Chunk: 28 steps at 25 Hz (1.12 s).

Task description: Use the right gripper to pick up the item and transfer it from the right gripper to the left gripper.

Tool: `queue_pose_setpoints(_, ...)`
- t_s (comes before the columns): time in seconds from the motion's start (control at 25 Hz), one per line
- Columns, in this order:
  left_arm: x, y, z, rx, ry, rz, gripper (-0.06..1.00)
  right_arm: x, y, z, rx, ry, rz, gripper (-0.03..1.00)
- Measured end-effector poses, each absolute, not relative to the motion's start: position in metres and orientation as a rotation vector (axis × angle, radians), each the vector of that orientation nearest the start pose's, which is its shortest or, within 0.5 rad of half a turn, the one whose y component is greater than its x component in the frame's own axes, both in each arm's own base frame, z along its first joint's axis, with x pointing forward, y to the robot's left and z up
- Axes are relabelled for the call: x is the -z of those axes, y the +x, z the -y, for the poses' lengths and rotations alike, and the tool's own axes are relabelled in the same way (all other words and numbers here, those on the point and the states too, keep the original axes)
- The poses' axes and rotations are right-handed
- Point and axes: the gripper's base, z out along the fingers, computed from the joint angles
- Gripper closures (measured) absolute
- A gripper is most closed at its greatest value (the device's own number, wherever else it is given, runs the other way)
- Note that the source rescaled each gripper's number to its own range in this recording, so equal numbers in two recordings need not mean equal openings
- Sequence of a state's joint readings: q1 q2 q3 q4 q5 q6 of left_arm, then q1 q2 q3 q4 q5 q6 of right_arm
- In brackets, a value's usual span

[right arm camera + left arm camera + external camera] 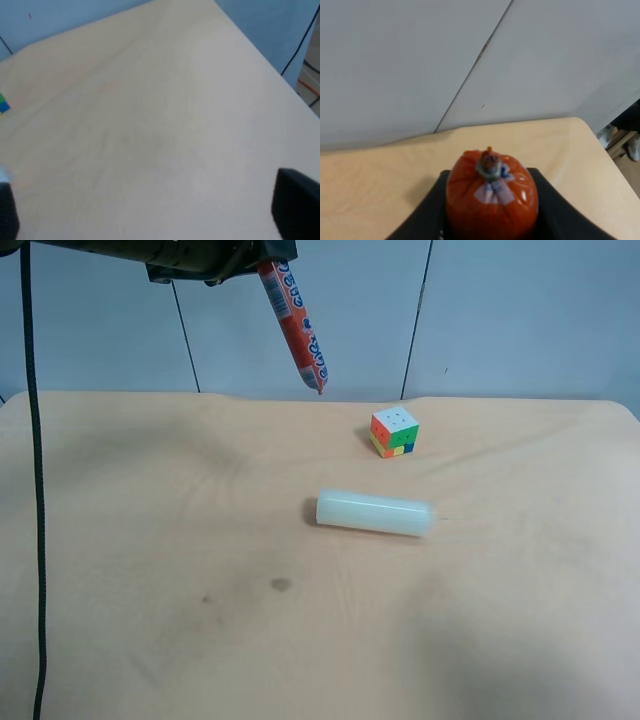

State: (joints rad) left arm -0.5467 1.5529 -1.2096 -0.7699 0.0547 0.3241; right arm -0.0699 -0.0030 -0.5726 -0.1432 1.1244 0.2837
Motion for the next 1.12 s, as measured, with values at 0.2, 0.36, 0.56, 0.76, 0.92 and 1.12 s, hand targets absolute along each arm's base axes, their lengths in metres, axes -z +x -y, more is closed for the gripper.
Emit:
queue_pose_setpoints(0.2,-0.337,0.313,0.195,0.712,0.125,-1.925,0.94,-0.292,-0.018,0.01,0.035,0.374,-1.99,-0.03)
queue_pose_setpoints(0.36,-0.337,0.313,0.195,0.712,0.125,-1.925,0.94,-0.292,-0.018,0.01,0.035,0.374,-1.99,-0.03)
queue_pose_setpoints(0.56,-0.337,0.313,0.194,0.707,0.131,-1.925,0.94,-0.292,-0.018,0.01,0.035,0.374,-1.99,-0.03)
queue_pose_setpoints(0.76,-0.332,0.315,0.188,0.631,0.248,-1.967,0.94,-0.292,-0.018,0.01,0.035,0.374,-1.99,-0.03)
queue_pose_setpoints(0.92,-0.321,0.317,0.174,0.53,0.386,-2.064,0.94,-0.292,-0.018,0.01,0.035,0.374,-1.99,-0.03)
queue_pose_setpoints(1.12,-0.306,0.324,0.139,0.389,0.474,-2.224,0.94,-0.292,-0.018,0.01,0.035,0.374,-1.99,-0.03)
